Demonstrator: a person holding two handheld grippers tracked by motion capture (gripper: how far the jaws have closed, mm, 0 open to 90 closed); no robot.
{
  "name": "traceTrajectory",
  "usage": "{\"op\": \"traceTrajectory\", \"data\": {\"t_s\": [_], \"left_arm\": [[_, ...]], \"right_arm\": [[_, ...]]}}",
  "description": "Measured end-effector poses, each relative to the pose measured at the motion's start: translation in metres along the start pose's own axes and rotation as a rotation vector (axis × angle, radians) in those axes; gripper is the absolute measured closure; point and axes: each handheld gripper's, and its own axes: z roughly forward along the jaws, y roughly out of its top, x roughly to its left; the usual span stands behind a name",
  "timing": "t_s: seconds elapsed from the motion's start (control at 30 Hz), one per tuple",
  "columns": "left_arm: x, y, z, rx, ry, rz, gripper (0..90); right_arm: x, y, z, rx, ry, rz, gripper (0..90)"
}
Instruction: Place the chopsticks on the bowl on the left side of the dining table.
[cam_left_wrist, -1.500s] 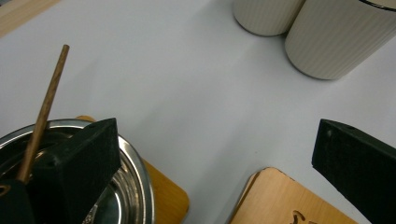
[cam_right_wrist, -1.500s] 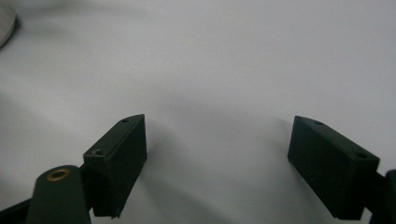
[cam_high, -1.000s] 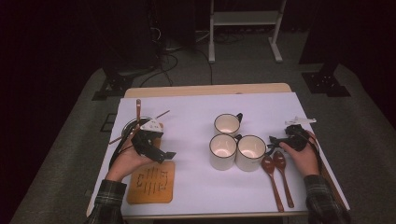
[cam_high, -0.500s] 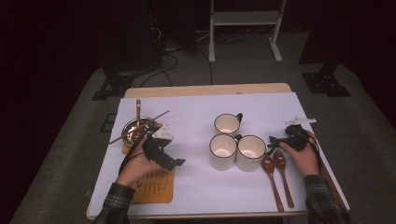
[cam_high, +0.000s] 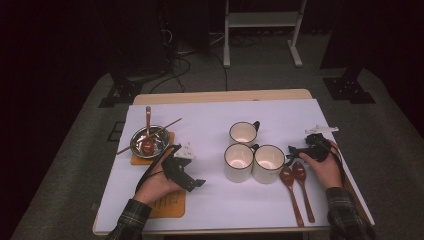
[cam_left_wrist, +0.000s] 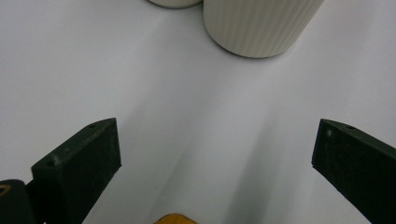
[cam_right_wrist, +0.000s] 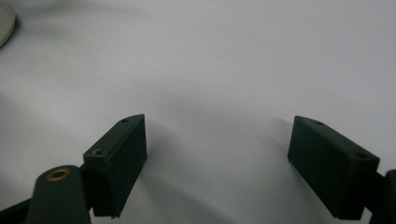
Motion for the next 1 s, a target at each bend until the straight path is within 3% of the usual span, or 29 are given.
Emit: {"op": "traceTrajectory", "data": {"t_s": [0.37, 0.73, 1.0], "left_arm": [[-0.006, -0.012, 0.013, 0.042, 0.030, -0.021, 0.4], [-0.009, -0.017, 0.023, 0.103, 0.044, -0.009, 0.5], [-0.009, -0.021, 0.024, 0.079, 0.040, -0.021, 0.4]], "right_arm": [[0.000, 0.000, 0.000, 0.000, 0.000, 0.000, 18.0], [0.000, 0.000, 0.000, 0.001, -0.002, -0.001, 18.0], [0.000, 0.000, 0.000, 0.001, -0.003, -0.002, 18.0]]}}
